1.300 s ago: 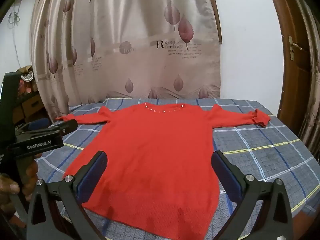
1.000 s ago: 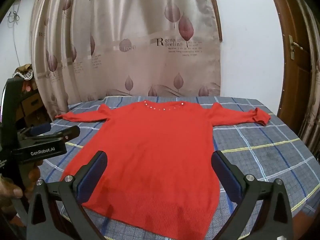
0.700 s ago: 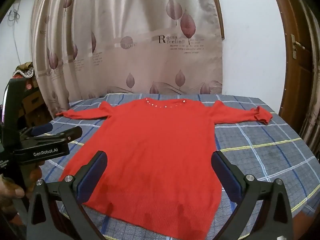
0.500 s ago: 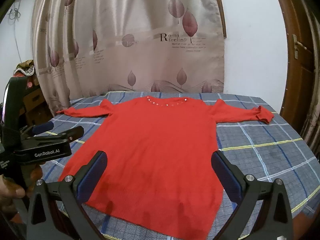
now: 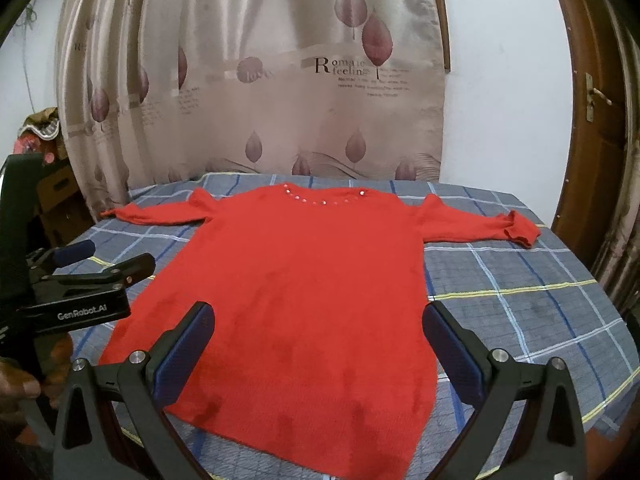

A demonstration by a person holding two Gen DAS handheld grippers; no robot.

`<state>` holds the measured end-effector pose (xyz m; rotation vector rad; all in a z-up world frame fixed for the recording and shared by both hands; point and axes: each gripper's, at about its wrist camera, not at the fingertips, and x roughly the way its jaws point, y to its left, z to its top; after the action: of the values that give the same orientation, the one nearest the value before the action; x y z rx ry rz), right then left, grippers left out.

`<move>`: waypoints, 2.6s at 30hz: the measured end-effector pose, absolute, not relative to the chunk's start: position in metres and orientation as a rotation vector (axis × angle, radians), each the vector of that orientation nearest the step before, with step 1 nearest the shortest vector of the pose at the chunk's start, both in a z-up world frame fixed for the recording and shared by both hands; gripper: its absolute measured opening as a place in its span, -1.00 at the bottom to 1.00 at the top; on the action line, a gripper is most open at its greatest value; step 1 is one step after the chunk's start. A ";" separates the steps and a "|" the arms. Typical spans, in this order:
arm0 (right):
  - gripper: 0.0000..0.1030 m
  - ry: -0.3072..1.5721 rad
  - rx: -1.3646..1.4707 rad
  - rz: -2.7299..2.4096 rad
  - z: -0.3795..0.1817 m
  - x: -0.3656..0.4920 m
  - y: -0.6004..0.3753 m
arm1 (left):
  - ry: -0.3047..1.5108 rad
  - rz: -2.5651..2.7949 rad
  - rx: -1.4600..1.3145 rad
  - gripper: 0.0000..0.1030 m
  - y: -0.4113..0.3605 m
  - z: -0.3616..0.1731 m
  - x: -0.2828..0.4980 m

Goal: Fold small clothes

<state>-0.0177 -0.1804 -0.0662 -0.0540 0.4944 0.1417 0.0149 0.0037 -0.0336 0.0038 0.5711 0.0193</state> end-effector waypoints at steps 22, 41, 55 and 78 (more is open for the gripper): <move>1.00 0.577 -0.104 0.064 -0.076 0.007 -0.182 | 0.593 0.017 -0.004 1.00 0.002 -0.038 0.021; 1.00 0.647 -0.134 0.044 -0.090 0.034 -0.179 | 0.620 0.016 0.012 1.00 0.001 -0.041 0.046; 0.90 0.651 -0.053 -0.038 -0.088 0.112 -0.275 | 0.642 -0.043 0.016 1.00 -0.011 -0.050 0.082; 0.51 0.831 -0.103 -0.229 -0.125 0.280 -0.496 | 0.736 -0.103 0.008 1.00 -0.021 -0.076 0.130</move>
<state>0.2803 -0.4961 -0.1252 -0.1034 0.8305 -0.2288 0.1304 -0.0212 -0.0763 0.0081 0.7355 -0.1031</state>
